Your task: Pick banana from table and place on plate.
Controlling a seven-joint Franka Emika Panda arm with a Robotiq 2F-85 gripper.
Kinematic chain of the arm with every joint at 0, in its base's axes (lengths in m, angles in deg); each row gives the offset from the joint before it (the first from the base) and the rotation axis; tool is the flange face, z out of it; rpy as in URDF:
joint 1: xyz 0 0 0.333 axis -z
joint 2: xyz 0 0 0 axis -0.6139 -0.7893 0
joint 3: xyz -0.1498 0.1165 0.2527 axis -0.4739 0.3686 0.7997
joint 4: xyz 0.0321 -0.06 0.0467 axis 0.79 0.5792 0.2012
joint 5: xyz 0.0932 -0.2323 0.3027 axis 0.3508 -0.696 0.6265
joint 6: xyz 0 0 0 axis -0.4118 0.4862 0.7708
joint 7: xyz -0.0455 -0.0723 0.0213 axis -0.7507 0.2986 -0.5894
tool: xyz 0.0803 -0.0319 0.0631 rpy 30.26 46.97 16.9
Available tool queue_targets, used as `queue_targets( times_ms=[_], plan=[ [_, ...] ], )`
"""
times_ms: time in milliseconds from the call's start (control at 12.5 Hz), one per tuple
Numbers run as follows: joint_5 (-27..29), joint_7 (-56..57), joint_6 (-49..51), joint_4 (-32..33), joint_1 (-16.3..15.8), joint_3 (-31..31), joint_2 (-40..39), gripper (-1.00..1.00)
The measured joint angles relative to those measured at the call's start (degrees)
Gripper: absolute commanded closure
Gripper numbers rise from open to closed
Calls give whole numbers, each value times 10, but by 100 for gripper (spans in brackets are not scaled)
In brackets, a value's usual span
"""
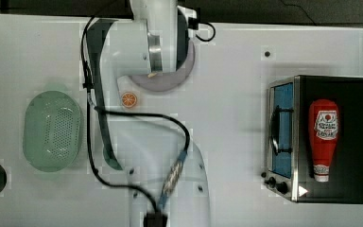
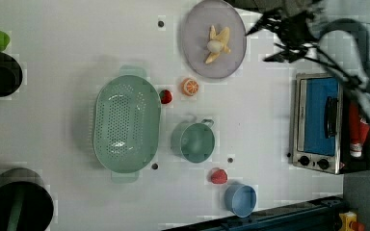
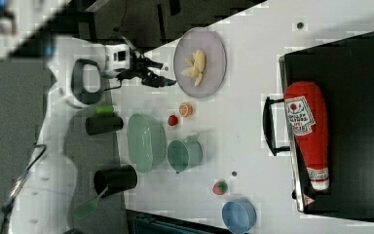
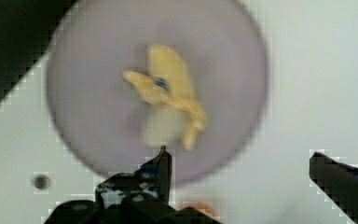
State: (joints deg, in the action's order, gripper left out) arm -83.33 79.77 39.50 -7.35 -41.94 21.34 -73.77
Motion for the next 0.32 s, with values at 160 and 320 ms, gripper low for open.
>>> queue_targets(
  times_ms=[160,320],
  plan=[
    [-6,0,93,5,11,-6,63,-100],
    [-15,0,148,6,19,-18,137,-100]
  ],
)
